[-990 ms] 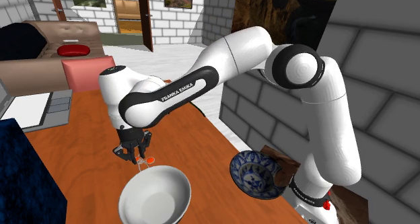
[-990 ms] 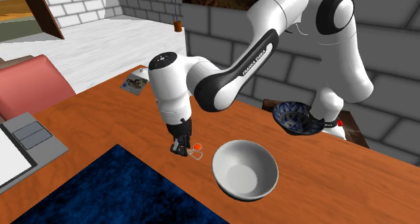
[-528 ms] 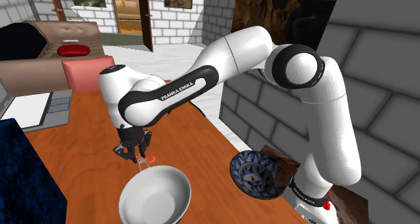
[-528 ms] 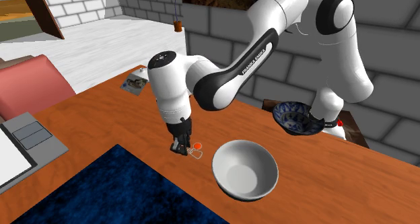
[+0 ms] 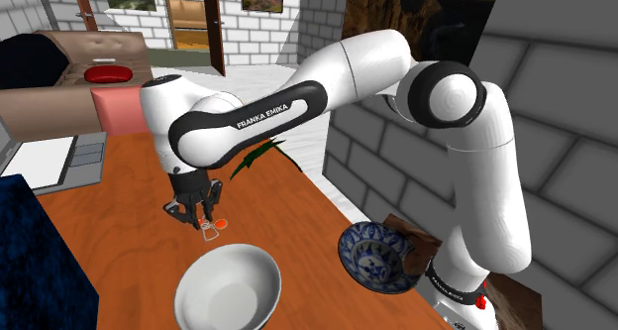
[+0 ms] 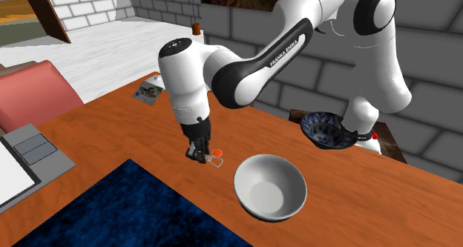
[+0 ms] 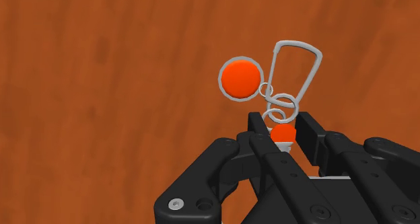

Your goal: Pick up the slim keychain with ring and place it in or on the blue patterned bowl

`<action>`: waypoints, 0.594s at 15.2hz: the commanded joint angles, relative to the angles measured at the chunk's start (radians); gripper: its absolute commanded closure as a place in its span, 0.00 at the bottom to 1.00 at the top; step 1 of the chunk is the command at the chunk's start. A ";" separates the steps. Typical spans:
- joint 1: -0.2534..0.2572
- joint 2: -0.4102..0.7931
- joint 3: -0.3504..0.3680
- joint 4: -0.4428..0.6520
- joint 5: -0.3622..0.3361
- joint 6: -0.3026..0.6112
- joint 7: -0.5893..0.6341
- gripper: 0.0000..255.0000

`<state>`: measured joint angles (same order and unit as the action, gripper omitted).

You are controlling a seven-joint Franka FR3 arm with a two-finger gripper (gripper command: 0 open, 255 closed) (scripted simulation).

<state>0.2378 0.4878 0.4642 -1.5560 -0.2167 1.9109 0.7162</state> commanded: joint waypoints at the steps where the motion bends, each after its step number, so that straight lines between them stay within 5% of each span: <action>1: 0.000 -0.008 0.002 0.017 0.004 -0.024 -0.003 1.00; 9: 0.002 -0.032 0.010 0.091 0.018 -0.119 -0.012 1.00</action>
<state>0.2390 0.4551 0.4738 -1.4789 -0.1989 1.8048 0.7052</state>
